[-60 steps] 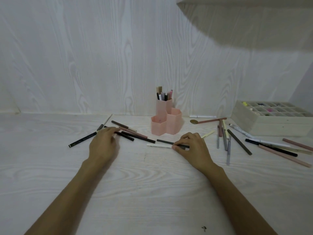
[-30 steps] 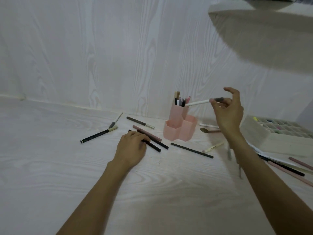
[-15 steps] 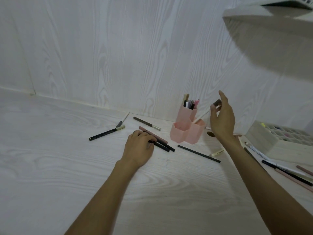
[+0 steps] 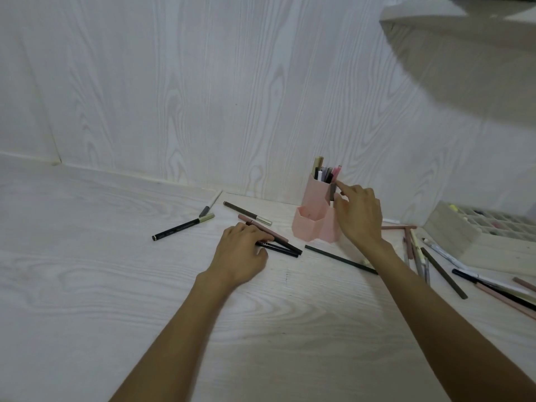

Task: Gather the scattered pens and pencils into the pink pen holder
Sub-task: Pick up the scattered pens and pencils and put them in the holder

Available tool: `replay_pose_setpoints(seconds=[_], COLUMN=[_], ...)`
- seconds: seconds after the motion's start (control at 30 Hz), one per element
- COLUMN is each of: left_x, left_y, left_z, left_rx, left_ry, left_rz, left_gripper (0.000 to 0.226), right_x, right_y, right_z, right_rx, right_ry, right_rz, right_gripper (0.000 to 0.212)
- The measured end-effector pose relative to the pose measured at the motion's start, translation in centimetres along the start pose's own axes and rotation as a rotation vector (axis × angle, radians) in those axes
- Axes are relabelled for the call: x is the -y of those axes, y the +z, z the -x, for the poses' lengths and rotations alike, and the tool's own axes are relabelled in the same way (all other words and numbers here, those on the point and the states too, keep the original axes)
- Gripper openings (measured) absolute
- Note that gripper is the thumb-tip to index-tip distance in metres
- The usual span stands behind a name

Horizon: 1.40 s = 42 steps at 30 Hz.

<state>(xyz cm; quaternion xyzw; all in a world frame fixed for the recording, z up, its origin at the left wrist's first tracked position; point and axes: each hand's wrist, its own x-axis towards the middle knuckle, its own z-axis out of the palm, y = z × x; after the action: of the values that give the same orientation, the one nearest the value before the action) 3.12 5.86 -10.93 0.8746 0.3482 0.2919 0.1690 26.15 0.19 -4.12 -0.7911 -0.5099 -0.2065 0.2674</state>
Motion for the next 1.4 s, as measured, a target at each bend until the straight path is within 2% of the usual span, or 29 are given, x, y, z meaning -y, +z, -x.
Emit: replay_pose_setpoints(seconds=[0.07, 0.2, 0.27, 0.4, 0.53, 0.63, 0.73, 0.8, 0.97, 1.1, 1.23, 1.4], left_x=[-0.2, -0.4, -0.4, -0.6, -0.6, -0.7, -1.6, -2.6, -6.0, -7.6, -7.7, -7.3], left_y=[-0.2, -0.5, -0.6, -0.4, -0.6, -1.4, -2.3, -2.8, -3.4, -2.8, -1.0, 1.3], left_z=[0.0, -0.1, -0.1, -0.1, 0.1, -0.5, -1.5, -2.0, -4.8, -7.2, -8.8, -9.1], left_rx=[-0.002, 0.015, 0.014, 0.017, -0.11, -0.275, -0.429, -0.424, -0.35, -0.328, -0.349, -0.26], left_ry=[0.003, 0.029, 0.053, 0.056, -0.052, -0.152, -0.2, -0.214, -0.168, -0.096, -0.084, -0.105], left_rz=[0.009, -0.01, -0.002, -0.019, 0.072, 0.253, 0.562, 0.743, 0.853, 0.737, 0.392, 0.267], left_gripper=[0.036, 0.021, 0.017, 0.019, 0.02, 0.019, 0.02, 0.024, 0.037, 0.064, 0.054, 0.049], right_x=[-0.5, -1.2, -1.9, -2.8, -1.7, -0.5, 0.2, 0.6, 0.4, -0.5, -1.3, -1.5], right_y=[-0.2, -1.1, -1.1, -0.8, 0.1, 1.2, 2.1, 2.3, 2.2, 1.9, 1.4, 0.9], right_z=[0.7, 3.9, 6.5, 9.0, 8.9, 9.2, 9.0, 8.8, 8.6, 8.8, 9.0, 8.8], right_rx=[0.024, 0.013, 0.043, -0.054, 0.129, 0.214, 0.28, 0.303, 0.241, 0.191, 0.125, 0.033], right_ry=[-0.042, -0.012, -0.035, 0.081, -0.01, -0.122, -0.209, -0.203, -0.175, -0.118, 0.017, 0.162], right_rz=[0.028, -0.196, -0.219, -0.26, -0.259, -0.253, -0.187, -0.202, -0.256, -0.334, -0.443, -0.534], right_gripper=[0.042, 0.045, 0.044, 0.043, 0.036, 0.036, 0.04, 0.041, 0.029, 0.021, 0.014, 0.014])
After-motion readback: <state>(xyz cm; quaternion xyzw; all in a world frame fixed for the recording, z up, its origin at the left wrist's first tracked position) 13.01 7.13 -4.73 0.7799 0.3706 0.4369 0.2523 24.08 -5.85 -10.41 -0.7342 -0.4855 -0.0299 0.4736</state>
